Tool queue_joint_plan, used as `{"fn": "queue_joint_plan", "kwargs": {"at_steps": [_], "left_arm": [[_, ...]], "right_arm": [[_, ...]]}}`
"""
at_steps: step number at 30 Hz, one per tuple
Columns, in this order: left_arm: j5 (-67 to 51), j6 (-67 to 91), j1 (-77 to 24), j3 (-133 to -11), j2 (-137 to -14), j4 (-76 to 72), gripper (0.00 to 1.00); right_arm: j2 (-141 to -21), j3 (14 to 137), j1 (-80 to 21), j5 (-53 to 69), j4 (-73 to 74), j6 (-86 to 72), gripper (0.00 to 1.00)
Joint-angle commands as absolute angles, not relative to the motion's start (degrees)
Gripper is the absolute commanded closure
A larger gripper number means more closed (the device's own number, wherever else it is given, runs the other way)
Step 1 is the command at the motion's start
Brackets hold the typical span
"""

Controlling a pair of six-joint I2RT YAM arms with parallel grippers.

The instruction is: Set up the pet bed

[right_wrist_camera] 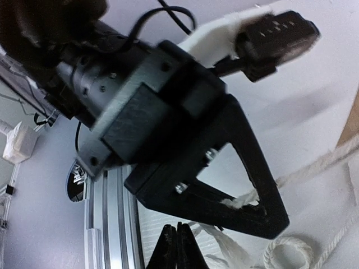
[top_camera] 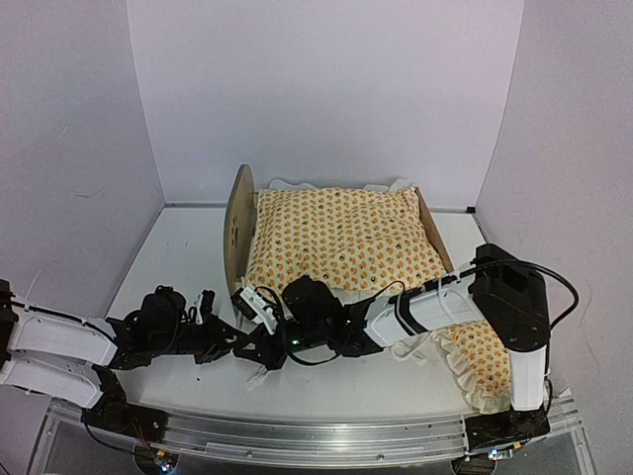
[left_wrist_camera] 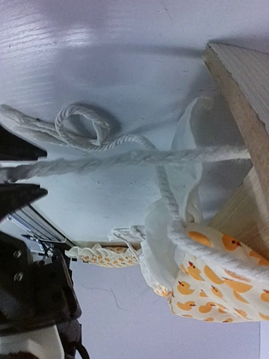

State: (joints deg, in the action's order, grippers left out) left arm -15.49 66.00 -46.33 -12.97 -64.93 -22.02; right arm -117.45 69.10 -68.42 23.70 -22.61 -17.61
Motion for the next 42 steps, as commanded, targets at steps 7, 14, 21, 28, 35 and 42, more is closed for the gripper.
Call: {"fn": "queue_joint_plan", "kwargs": {"at_steps": [7,14,21,28,35,42], "left_arm": [[-7.2,56.1,-47.0,-16.8,-55.2,0.3,1.00],[-9.9,55.5,-52.3,-23.2,-59.9,7.0,1.00],[-8.3,60.5,-57.2,-20.7,-60.8,6.8,1.00],[-5.6,63.6,-57.2,-14.3,-61.8,2.5,1.00],[-8.7,64.5,-60.5,-14.1,-66.4,2.0,1.00],[-8.8,65.8,-60.5,-13.4,-60.3,4.2,1.00]], "right_arm": [[-112.3,72.0,-68.7,0.2,5.6,-18.5,0.36],[-116.6,73.3,-69.2,-1.2,0.5,-27.1,0.37],[-115.9,72.1,-70.3,-0.5,0.6,-19.4,0.32],[-118.2,72.3,-70.1,2.8,-2.1,-16.2,0.29],[-118.3,72.6,-68.4,-1.3,-3.0,-21.7,0.32],[-120.7,73.5,-69.9,-3.9,-2.7,-23.2,0.39]]}}
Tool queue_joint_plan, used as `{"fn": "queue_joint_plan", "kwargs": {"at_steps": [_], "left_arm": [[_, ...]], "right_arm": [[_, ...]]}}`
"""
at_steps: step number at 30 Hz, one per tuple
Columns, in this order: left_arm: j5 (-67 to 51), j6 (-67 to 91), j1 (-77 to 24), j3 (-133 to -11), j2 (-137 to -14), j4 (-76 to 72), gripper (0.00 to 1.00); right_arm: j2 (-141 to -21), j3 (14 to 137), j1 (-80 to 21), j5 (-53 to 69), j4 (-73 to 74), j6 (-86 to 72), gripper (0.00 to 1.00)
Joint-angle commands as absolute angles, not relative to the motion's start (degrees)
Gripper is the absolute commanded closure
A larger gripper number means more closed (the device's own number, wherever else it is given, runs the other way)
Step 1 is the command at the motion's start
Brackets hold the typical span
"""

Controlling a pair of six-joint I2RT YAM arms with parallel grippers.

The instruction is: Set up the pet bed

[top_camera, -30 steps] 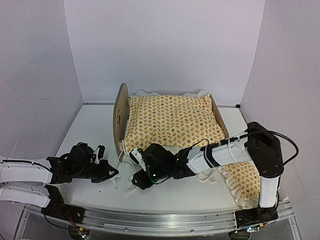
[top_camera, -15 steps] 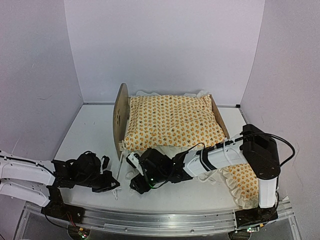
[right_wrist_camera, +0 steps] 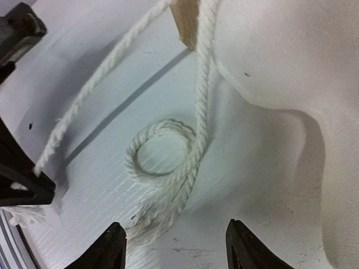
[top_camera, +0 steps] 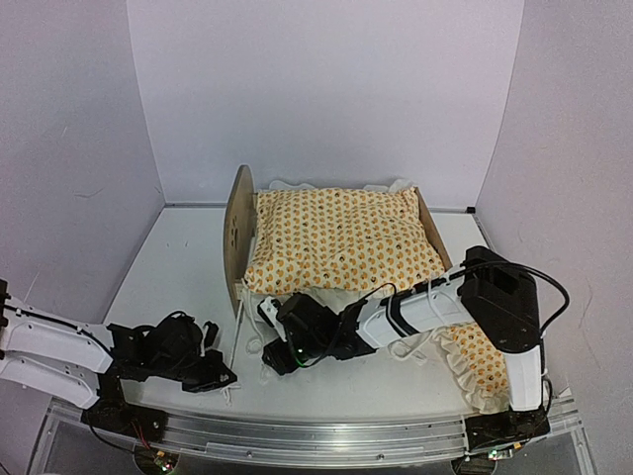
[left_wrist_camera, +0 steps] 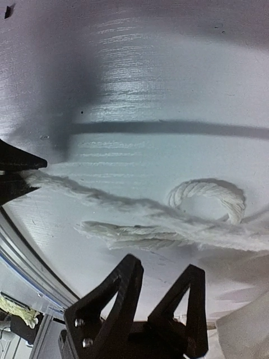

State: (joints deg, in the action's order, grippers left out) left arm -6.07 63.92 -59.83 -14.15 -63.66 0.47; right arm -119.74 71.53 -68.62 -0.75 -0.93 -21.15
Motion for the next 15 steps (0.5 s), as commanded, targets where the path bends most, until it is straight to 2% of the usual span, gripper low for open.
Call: {"fn": "queue_joint_plan", "kwargs": {"at_steps": [1,6,9,15], "left_arm": [[-8.9,66.6,-60.6,-13.5,-59.1,4.7,1.00],[-11.8,71.8,-60.6,-13.7,-50.5,7.5,1.00],[-11.1,77.0,-60.7,-13.3,-43.9,14.3,1.00],[-7.8,76.4,-60.7,-20.5,-44.1,31.7,1.00]], "right_arm": [[-120.7,73.7,-70.6,-5.3,-2.7,-23.3,0.40],[-122.3,74.9,-72.8,-9.2,0.0,-24.4,0.40],[-123.1,75.0,-74.2,-13.3,2.0,-24.8,0.43],[-125.1,75.8,-76.0,-21.6,4.4,-24.8,0.61]]}}
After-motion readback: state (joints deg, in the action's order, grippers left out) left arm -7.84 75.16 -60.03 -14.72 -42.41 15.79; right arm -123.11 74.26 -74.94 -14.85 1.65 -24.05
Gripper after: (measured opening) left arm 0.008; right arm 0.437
